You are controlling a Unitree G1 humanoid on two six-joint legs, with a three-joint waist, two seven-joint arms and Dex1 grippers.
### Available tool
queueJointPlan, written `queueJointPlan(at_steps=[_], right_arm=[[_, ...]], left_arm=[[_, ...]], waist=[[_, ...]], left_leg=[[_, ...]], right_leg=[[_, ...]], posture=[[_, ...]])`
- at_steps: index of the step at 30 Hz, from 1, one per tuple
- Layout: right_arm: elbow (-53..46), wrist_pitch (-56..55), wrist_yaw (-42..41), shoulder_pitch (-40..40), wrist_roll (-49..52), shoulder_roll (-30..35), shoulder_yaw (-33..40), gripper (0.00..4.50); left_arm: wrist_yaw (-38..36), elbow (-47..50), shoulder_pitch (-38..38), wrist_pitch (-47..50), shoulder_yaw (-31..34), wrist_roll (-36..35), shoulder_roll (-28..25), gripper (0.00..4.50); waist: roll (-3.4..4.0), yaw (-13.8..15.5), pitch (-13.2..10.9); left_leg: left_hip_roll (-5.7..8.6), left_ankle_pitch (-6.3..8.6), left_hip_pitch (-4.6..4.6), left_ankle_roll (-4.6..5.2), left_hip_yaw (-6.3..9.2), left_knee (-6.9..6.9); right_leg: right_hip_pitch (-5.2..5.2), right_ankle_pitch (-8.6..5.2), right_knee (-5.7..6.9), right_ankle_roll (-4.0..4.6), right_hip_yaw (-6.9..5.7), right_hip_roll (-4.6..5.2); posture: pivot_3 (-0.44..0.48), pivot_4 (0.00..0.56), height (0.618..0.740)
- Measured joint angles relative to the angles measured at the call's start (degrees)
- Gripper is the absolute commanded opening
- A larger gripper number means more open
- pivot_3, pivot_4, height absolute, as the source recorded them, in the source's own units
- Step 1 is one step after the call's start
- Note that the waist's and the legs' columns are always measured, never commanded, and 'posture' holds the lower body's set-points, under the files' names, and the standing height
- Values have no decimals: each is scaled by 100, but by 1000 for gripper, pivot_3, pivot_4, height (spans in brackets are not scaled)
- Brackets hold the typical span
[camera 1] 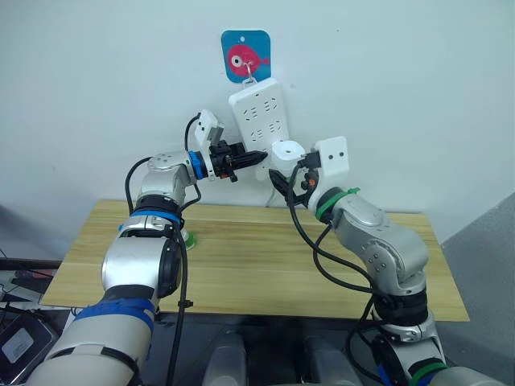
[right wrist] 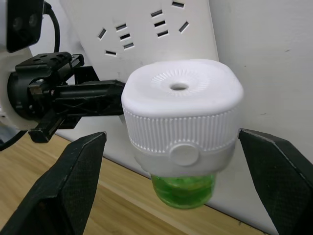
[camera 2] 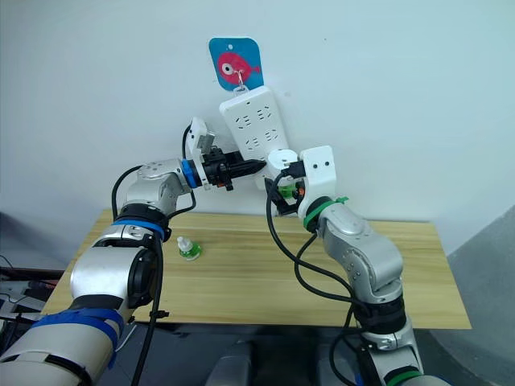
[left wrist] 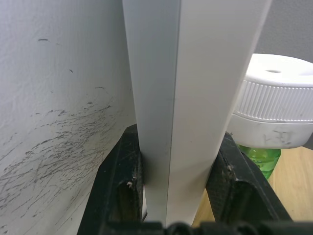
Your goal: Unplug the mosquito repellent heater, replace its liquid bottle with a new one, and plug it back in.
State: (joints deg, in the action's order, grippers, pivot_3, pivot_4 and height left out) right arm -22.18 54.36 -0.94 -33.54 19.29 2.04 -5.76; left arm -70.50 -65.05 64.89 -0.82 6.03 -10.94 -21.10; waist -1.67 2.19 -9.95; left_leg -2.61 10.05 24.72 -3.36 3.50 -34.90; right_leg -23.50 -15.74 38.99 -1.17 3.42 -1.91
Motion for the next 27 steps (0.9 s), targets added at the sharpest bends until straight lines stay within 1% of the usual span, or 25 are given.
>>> queueJointPlan(at_steps=[6,9,12,20,24,27], right_arm=[[320,-297,-29,-177,-232,-78,-6,4500],[426,-390,-70,-194,-268,-77,-10,3909],[488,-462,-156,-195,-294,-65,-32,2940],[435,-430,-232,-181,-356,-2,-46,2935],[7,-230,-273,-3,-352,226,-46,2935],[-438,37,-303,235,-267,322,-34,2935]], left_arm=[[9,0,-1,-47,-1,4,0,1337],[21,0,-1,-52,-1,5,-1,1337],[41,1,-2,-77,-8,17,-5,1337],[76,6,-2,-90,-9,60,1,1337],[60,41,8,-105,-16,39,103,1337],[128,42,7,-213,-32,94,30,1337]], waist=[[1,1,-1],[2,1,-1],[2,1,-1],[2,4,-3],[2,66,-3],[5,55,-5]], left_leg=[[0,0,2,0,4,1],[0,0,2,0,6,1],[0,0,2,0,7,1],[0,0,4,0,10,1],[6,1,12,0,16,3],[7,1,12,1,16,4]], right_leg=[[-1,0,0,0,-4,0],[-1,0,0,0,-5,0],[-1,0,0,0,-7,0],[-1,0,0,0,-10,0],[0,-2,-5,-2,-12,4],[-1,-3,-1,0,-7,4]], posture=[[146,175,740],[146,175,740],[160,177,740],[158,181,740],[157,181,740],[155,180,740]])
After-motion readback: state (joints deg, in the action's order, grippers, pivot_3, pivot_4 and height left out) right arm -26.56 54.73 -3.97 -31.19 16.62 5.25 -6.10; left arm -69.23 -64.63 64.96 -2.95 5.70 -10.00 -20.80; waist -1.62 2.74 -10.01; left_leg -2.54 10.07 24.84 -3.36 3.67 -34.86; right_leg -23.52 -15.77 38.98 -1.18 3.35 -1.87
